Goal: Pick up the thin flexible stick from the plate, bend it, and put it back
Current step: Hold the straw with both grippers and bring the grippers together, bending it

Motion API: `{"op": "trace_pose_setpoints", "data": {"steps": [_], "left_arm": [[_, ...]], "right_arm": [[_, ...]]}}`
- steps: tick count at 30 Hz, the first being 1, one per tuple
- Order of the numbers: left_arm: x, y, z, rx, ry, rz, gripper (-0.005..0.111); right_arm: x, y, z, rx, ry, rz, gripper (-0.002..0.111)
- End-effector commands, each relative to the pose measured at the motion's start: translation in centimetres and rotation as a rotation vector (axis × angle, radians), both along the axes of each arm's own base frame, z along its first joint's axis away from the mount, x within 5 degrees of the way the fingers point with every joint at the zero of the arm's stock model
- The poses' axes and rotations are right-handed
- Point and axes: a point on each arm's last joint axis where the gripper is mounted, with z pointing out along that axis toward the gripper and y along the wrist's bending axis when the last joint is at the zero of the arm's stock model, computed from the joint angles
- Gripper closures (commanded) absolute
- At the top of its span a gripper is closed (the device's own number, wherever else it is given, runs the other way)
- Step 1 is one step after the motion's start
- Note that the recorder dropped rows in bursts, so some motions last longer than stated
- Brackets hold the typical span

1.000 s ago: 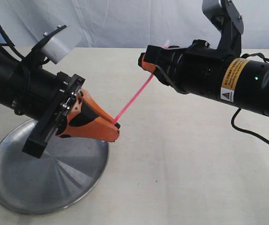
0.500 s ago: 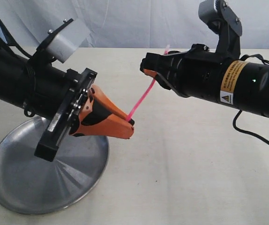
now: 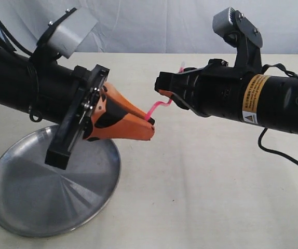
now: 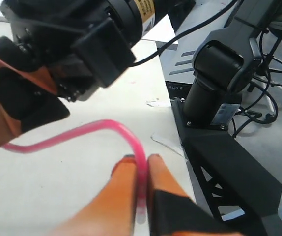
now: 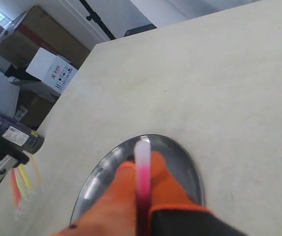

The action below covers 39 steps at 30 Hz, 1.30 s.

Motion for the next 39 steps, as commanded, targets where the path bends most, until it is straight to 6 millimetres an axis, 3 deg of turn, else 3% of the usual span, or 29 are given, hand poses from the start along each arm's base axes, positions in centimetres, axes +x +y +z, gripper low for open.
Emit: {"op": "trace_pose_setpoints", "data": {"steps": [1, 26, 39], "left_arm": [[1.5, -0.2, 0.7, -0.041, -0.02, 0.166, 0.107], [3.9, 0.2, 0.7, -0.032, -0.067, 0.432, 0.107], [4.1, 0.2, 0.7, -0.033, -0.061, 0.457, 0.107]], "right_arm": [[-0.7, 0.8, 0.2, -0.001, -0.043, 0.097, 0.108], [-1.0, 1.0, 0.0, -0.004, -0.028, 0.134, 0.108], [-1.7, 1.5, 0.1, -0.007, -0.046, 0.239, 0.108]]}}
